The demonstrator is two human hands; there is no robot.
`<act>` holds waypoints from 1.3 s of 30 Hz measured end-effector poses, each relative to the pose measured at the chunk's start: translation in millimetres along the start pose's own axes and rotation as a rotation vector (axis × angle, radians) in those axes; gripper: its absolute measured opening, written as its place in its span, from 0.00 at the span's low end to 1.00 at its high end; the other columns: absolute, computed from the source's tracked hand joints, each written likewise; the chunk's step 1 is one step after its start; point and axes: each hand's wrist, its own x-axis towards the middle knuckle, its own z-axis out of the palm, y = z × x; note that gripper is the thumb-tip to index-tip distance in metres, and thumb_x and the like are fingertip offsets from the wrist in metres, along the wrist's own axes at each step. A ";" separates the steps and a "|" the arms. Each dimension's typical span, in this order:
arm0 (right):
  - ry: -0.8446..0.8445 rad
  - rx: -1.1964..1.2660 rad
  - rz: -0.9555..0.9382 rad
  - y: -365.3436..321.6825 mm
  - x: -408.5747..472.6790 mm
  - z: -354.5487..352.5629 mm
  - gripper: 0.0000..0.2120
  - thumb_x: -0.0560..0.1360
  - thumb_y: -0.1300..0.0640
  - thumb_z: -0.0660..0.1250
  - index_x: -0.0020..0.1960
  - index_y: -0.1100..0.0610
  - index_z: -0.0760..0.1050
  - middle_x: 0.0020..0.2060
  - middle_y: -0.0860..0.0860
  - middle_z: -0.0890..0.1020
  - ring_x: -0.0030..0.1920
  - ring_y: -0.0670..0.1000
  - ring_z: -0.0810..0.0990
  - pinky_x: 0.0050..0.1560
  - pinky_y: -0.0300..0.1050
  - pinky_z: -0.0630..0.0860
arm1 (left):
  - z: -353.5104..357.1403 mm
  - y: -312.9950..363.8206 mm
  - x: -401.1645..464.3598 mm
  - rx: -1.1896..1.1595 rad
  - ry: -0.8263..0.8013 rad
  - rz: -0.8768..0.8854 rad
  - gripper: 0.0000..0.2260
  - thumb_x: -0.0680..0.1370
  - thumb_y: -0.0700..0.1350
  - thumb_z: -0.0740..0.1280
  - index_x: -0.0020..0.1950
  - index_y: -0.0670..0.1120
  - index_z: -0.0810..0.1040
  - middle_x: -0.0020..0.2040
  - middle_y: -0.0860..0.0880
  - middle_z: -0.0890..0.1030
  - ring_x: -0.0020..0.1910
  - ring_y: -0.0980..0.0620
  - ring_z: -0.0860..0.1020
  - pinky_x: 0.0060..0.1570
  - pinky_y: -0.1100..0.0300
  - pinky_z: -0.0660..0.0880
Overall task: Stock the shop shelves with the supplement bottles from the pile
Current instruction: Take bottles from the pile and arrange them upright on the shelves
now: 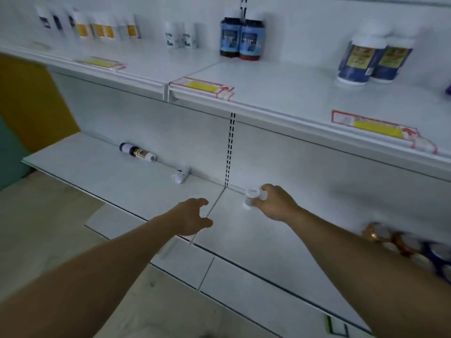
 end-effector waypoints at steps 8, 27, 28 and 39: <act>0.036 -0.060 0.140 14.0 85.9 60.8 0.33 0.74 0.43 0.66 0.73 0.57 0.62 0.67 0.60 0.67 0.65 0.61 0.70 0.63 0.50 0.70 | 5.8 -55.0 129.0 0.081 -0.032 0.014 0.31 0.77 0.55 0.65 0.76 0.48 0.58 0.76 0.46 0.59 0.73 0.45 0.60 0.71 0.53 0.59; 0.207 0.131 0.091 -61.6 145.3 175.5 0.24 0.71 0.49 0.70 0.65 0.50 0.68 0.56 0.50 0.68 0.53 0.53 0.76 0.50 0.40 0.69 | -3.8 -199.4 312.0 -0.002 0.240 -0.017 0.34 0.75 0.59 0.65 0.76 0.55 0.52 0.74 0.38 0.57 0.70 0.35 0.62 0.67 0.45 0.63; 0.297 0.293 0.153 -66.8 140.7 175.8 0.23 0.70 0.48 0.72 0.61 0.52 0.70 0.54 0.50 0.71 0.50 0.51 0.76 0.47 0.41 0.70 | -2.5 -203.2 311.5 -0.013 0.292 0.007 0.30 0.76 0.56 0.65 0.75 0.53 0.57 0.69 0.37 0.64 0.65 0.34 0.68 0.63 0.46 0.67; 0.061 1.951 0.307 -205.0 17.5 150.3 0.15 0.78 0.55 0.57 0.57 0.62 0.74 0.46 0.61 0.80 0.46 0.59 0.78 0.40 0.47 0.82 | -70.6 -185.4 98.8 -1.183 0.173 0.217 0.20 0.71 0.32 0.72 0.56 0.52 0.73 0.48 0.48 0.78 0.46 0.48 0.79 0.42 0.54 0.81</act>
